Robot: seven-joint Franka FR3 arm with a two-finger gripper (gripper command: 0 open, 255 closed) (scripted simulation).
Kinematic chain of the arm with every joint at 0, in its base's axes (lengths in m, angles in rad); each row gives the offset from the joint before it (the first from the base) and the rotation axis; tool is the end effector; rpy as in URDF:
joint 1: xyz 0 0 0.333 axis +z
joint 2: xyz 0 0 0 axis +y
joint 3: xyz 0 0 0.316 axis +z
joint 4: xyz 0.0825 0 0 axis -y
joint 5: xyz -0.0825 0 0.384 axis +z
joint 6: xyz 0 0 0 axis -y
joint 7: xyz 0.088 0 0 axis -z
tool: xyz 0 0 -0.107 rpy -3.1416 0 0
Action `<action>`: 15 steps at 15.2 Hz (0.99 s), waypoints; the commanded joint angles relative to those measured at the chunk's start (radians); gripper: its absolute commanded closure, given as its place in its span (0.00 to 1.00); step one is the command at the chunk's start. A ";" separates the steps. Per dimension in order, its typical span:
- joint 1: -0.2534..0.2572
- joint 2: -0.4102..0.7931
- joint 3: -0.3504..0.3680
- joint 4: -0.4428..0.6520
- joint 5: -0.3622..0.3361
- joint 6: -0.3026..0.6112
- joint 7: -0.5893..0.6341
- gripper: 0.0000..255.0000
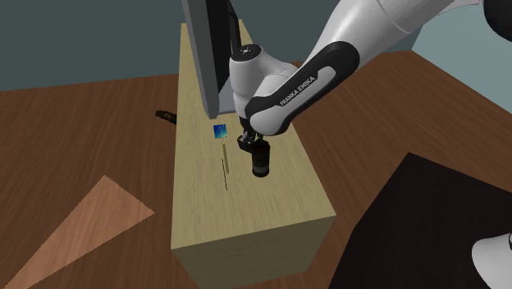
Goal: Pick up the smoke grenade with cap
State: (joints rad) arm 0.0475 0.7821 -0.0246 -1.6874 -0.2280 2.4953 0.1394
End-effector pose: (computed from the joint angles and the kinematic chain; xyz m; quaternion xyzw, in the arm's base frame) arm 0.6753 0.0184 0.1452 0.9962 0.0356 0.0187 0.0770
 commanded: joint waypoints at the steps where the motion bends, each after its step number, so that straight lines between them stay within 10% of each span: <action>1: 0.000 0.004 0.000 -0.002 0.000 -0.001 0.000 1.00; 15: -0.003 -0.090 0.008 -0.025 0.009 -0.071 -0.016 1.00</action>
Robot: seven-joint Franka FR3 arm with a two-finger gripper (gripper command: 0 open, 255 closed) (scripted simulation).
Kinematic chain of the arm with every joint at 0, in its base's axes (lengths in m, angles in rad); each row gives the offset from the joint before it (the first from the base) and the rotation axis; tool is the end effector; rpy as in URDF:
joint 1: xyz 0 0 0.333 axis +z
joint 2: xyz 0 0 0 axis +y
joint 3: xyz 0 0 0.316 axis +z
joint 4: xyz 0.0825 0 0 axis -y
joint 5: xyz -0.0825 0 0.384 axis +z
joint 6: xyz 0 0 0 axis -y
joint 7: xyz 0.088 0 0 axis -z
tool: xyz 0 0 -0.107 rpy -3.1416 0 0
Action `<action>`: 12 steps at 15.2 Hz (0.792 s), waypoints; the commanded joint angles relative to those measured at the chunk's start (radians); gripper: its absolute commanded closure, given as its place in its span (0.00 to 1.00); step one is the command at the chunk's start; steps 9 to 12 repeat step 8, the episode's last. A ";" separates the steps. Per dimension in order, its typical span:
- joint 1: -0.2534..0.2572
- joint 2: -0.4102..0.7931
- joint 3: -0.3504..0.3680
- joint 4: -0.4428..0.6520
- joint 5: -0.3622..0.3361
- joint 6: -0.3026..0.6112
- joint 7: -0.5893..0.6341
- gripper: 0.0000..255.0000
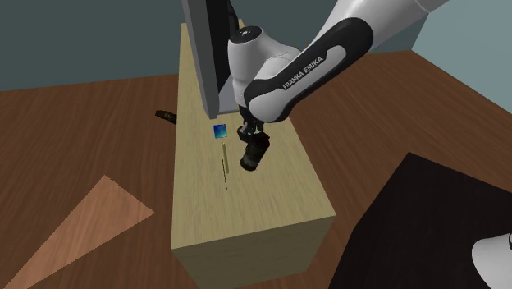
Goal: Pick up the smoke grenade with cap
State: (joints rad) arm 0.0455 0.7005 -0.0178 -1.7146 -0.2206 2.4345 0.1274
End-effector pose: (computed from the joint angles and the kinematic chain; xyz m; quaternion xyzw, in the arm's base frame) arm 0.6734 0.0192 0.1840 0.9963 0.0355 0.0154 0.0770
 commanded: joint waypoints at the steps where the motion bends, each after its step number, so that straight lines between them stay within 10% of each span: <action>1: -0.002 -0.018 0.002 0.001 0.003 -0.018 -0.005 1.00; 12: -0.004 -0.067 0.006 -0.004 0.008 -0.062 -0.015 1.00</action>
